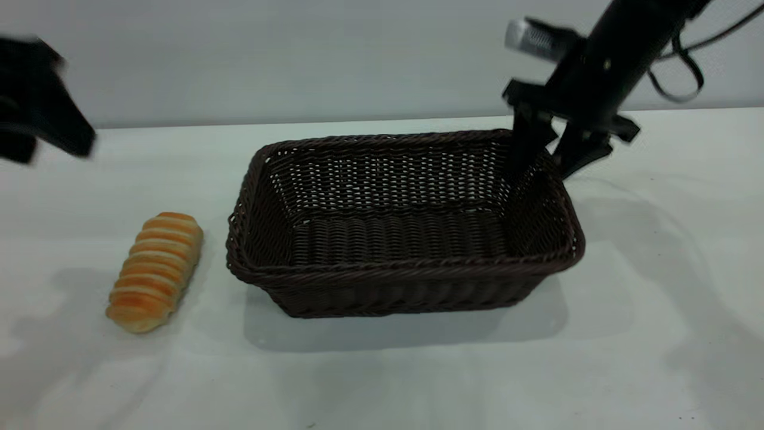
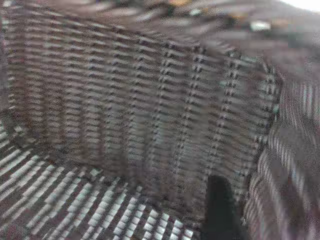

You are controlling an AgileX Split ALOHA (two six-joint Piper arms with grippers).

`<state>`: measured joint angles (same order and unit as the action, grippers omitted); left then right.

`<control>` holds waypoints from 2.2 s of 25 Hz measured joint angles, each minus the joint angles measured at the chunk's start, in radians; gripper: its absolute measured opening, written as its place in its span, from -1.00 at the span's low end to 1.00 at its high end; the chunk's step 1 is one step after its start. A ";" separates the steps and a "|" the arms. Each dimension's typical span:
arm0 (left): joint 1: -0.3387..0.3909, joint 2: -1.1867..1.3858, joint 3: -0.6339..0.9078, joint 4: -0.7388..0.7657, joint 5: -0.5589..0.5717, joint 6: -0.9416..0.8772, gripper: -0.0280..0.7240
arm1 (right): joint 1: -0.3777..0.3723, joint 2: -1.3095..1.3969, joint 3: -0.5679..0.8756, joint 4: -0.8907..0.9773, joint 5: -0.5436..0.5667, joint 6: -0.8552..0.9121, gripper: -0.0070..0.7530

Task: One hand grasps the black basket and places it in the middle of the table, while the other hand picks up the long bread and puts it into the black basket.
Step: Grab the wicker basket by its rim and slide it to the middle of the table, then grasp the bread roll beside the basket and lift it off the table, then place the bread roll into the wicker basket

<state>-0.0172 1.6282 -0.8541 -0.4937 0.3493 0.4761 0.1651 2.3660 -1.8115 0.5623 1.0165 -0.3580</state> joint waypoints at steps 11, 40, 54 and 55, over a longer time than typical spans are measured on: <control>-0.011 0.334 -0.005 -0.039 -0.205 0.143 0.62 | -0.010 -0.422 -0.066 -0.018 0.203 -0.039 0.22; -0.011 0.404 -0.211 -0.064 -0.147 0.199 -0.66 | -0.005 -1.725 1.140 -0.342 0.177 0.085 0.20; -0.271 0.161 -0.210 -0.314 -0.113 0.235 -0.66 | -0.005 -2.161 1.338 -0.505 0.111 0.250 0.20; -0.307 0.183 -0.210 -0.318 -0.127 0.242 -0.66 | -0.005 -2.161 1.339 -0.505 0.111 0.251 0.20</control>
<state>-0.3237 1.8116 -1.0638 -0.8113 0.2222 0.7184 0.1597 0.2045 -0.4728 0.0570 1.1272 -0.1074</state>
